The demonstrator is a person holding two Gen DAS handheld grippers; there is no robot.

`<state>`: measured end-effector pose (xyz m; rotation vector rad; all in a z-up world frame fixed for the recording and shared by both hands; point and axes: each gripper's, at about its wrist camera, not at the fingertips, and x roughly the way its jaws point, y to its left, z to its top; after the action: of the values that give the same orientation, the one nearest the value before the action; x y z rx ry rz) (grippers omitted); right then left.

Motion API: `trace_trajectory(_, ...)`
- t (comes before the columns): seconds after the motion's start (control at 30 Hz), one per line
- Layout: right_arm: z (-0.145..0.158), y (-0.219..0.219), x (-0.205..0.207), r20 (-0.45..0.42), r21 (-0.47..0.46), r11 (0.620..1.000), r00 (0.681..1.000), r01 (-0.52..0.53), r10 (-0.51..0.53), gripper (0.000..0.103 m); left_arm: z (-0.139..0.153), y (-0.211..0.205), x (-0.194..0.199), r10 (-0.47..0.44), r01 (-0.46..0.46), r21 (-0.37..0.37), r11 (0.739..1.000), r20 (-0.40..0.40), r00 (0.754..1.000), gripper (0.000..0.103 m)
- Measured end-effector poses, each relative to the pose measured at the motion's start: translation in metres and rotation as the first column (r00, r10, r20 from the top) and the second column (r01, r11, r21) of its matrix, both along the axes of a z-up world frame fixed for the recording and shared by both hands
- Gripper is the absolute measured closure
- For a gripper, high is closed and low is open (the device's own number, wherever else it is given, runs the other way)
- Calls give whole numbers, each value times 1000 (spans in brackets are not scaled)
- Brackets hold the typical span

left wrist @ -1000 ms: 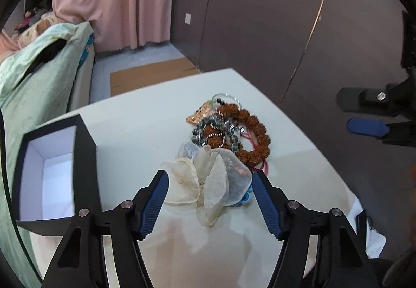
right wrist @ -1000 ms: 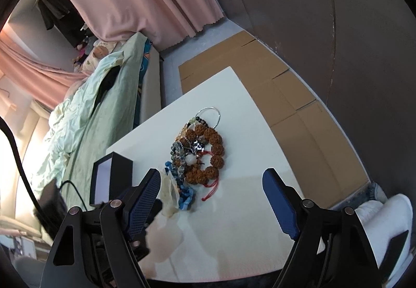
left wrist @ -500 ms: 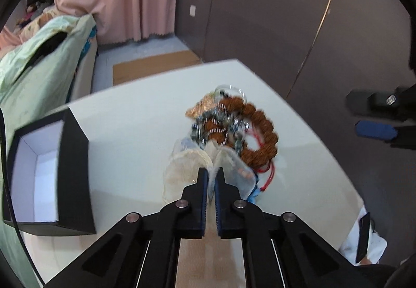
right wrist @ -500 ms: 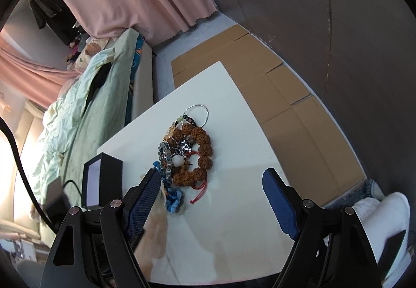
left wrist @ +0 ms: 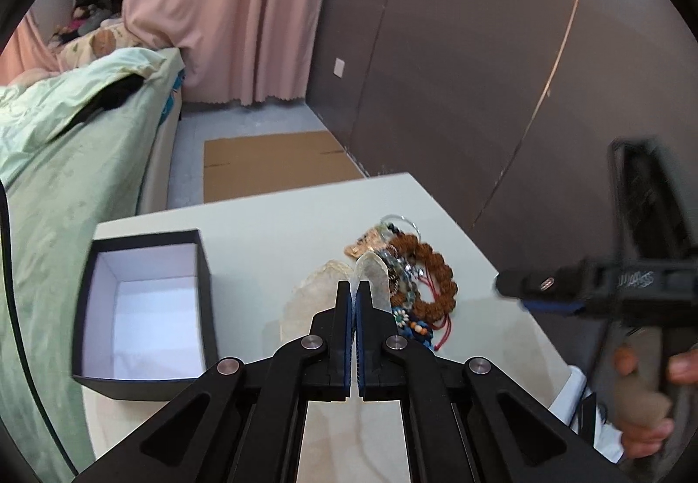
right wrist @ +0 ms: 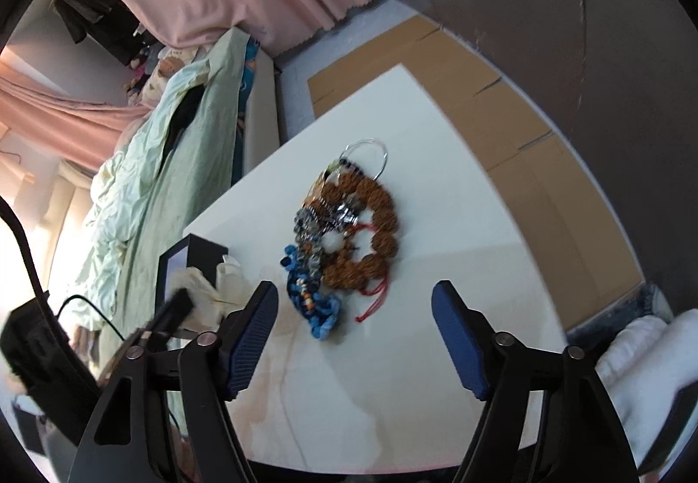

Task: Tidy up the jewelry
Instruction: 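Grasp the white lace scrunchie with the left gripper, then drop the scrunchie into the black box with the left gripper while the right gripper grasps the blue beaded strand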

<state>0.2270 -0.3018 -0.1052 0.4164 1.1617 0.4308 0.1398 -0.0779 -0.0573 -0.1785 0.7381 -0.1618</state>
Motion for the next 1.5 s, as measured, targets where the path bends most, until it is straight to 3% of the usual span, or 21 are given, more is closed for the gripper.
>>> trace_trajectory(0.17,-19,19,6,-69,10,1000,997,-23,23,47,13,16,-6,22,-21,-29,999,34,999,102)
trace_trajectory(0.53,-42,67,10,-111,-108,990,990,-95,83,48,24,52,-14,105,-102,-49,994,62,993,102)
trace_trajectory(0.6,-43,78,10,-105,-130,984,989,-122,108,59,26,63,-14,138,-134,-53,989,64,988,102)
trace_trajectory(0.63,-46,82,10,-114,-131,982,986,-140,125,80,26,71,-14,157,-153,-60,986,62,986,102)
trace_trajectory(0.67,-46,85,10,-118,-121,982,984,-145,131,88,26,76,-13,176,-173,-62,983,60,983,102)
trace_trajectory(0.77,-37,89,7,-74,-103,986,989,-134,127,88,25,93,-12,233,-230,-49,972,60,971,102)
trace_trajectory(1.0,-8,107,-7,34,46,986,987,-158,157,89,17,113,-6,296,-294,-86,952,13,955,102)
trace_trajectory(1.03,-5,110,-8,46,60,985,986,-164,161,89,16,115,-5,295,-293,-104,950,-1,956,99)
trace_trajectory(1.1,1,116,-12,77,87,981,983,-176,169,89,12,121,-2,301,-305,-132,943,-50,952,80)
trace_trajectory(1.17,7,126,-15,105,111,976,979,-186,174,89,11,125,-5,326,-332,-144,932,-69,943,33)
trace_trajectory(1.23,13,132,-18,130,136,971,975,-196,179,89,17,131,-15,368,-367,-156,917,-22,929,15)
trace_trajectory(1.33,20,143,-23,167,173,961,968,-215,187,89,26,138,-25,390,-383,-157,910,19,921,9)
trace_trajectory(1.5,29,162,-29,214,231,940,955,-253,205,89,27,156,-36,421,-416,-175,892,-10,907,9)
